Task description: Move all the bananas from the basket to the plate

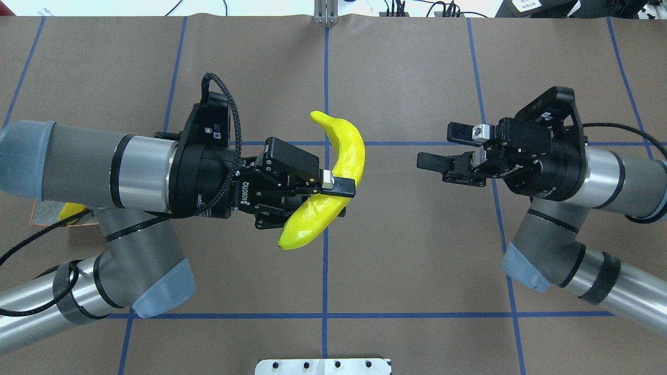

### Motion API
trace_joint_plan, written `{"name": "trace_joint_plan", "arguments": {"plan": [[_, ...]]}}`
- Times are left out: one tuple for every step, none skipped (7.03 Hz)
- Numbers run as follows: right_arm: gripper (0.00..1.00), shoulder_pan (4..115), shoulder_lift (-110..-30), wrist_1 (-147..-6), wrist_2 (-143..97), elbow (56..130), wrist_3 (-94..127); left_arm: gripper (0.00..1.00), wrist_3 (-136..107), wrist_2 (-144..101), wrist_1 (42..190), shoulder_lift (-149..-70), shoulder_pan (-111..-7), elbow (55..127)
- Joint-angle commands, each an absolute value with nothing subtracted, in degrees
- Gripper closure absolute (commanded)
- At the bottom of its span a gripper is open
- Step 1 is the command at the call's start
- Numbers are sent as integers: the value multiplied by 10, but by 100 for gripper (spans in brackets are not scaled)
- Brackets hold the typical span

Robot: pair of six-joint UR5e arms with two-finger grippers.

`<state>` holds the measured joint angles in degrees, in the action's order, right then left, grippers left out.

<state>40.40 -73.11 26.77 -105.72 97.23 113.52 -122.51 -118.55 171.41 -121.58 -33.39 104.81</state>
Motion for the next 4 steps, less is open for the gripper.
{"name": "trace_joint_plan", "arguments": {"plan": [[0,543,-730,119,-1166,969,1130,100,-1140,-1178,1701,-1194,-365,1037],[0,602,-730,22,-1260,965,1095,100,-1091,-1178,1670,-1189,-399,1027],[0,635,-736,-62,-1314,950,986,100,-1067,-1181,1633,-1179,-429,1027],[0,655,-751,-145,-1333,944,899,100,-1034,-1175,1596,-1179,-441,1019]]}}
